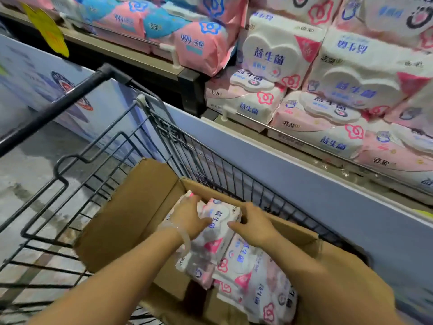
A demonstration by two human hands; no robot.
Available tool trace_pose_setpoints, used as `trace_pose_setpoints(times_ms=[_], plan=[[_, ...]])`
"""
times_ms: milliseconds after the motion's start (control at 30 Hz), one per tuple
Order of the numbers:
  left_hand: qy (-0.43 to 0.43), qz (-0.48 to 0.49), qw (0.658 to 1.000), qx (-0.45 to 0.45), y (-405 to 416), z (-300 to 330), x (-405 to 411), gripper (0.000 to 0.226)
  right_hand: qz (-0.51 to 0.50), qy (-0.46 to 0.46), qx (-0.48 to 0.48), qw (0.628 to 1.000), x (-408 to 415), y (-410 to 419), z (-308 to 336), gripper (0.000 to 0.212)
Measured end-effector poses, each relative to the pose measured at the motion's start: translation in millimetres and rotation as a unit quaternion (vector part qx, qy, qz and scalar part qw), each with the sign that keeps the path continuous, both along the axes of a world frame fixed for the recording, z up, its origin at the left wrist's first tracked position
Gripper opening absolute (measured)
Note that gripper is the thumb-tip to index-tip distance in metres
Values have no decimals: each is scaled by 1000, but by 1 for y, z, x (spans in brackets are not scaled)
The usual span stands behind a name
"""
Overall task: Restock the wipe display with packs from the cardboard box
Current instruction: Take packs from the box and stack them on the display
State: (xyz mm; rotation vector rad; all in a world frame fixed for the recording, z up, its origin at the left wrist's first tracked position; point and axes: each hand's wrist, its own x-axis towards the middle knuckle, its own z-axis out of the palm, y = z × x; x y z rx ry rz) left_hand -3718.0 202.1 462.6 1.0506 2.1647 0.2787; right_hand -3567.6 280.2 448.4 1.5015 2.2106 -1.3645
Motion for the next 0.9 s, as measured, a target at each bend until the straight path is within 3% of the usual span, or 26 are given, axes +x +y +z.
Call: trace_pose_setpoints(times_ms=[100, 233, 367, 600, 900], plan=[[-55, 79, 993, -69, -13, -44, 2, 61, -85, 23, -100, 991, -3, -20, -45, 61], [-93, 113, 986, -83, -11, -85, 4, 36, -193, 51, -181, 963, -8, -37, -85, 57], [-134, 146, 978, -66, 4, -106, -4, 61, -233, 69, -245, 939, -10, -33, -108, 57], [-250, 212, 936, -127, 13, -125, -23, 106, -343, 156, -419, 826, -14, -37, -134, 64], [-293, 233, 919, -124, 9, -122, -12, 37, -401, 161, -360, 827, -15, -43, -125, 76]])
